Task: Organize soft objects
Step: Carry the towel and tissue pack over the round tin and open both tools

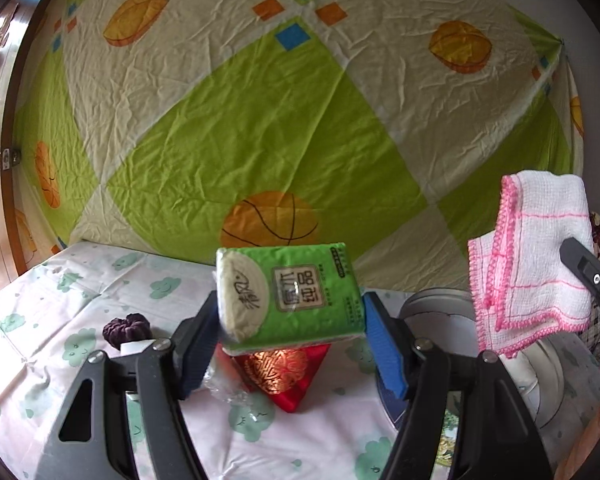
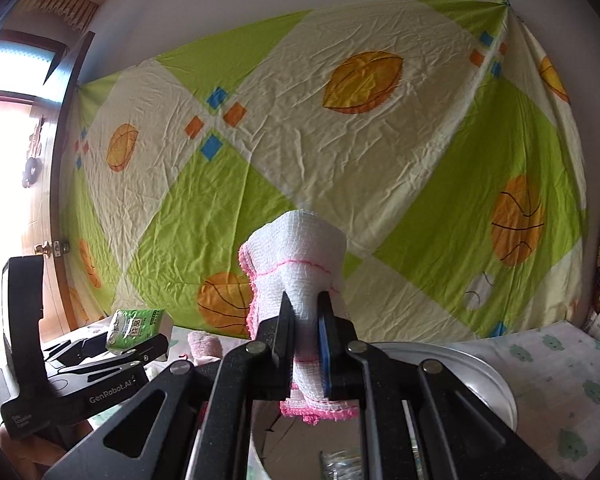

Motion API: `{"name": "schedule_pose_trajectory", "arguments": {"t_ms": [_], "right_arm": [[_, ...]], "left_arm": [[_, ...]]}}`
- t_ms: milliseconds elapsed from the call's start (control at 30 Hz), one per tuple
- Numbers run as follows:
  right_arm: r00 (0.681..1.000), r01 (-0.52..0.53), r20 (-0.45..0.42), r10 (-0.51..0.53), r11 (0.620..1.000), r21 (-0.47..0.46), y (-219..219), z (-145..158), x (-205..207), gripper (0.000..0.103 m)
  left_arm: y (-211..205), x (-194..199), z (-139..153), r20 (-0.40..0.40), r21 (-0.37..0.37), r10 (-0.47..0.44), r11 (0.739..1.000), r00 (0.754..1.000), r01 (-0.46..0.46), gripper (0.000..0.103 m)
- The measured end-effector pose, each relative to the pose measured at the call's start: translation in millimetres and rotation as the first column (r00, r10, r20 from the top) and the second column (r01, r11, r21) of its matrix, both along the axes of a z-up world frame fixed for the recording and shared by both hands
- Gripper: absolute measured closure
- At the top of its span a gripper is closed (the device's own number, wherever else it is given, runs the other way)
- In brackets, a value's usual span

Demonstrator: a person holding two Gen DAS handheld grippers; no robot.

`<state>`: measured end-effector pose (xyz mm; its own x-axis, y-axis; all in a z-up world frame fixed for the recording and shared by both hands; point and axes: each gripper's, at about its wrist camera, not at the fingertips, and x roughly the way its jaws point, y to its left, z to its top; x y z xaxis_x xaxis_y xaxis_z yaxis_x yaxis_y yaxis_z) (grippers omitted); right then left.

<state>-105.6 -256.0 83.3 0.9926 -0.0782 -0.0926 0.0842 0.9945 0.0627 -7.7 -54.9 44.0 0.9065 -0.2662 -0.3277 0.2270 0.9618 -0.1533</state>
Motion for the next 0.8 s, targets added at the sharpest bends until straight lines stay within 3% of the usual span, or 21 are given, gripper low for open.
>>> {"name": "schedule_pose_trajectory", "arguments": {"t_ms": [167,800], "right_arm": [[0.997,0.075,0.005,-0.076,0.997,0.035,-37,4,-6,0.092],[0.958,0.271,-0.086,-0.274,0.961,-0.049,-135,-14,5,0.092]], "left_arm": [[-28,-1,5,0.0,0.002,-0.051,0.999,0.999,0.051,0.034],[-139,12,3,-0.031,0.08,-0.192,0.978,0.981,0.194,0.034]]}}
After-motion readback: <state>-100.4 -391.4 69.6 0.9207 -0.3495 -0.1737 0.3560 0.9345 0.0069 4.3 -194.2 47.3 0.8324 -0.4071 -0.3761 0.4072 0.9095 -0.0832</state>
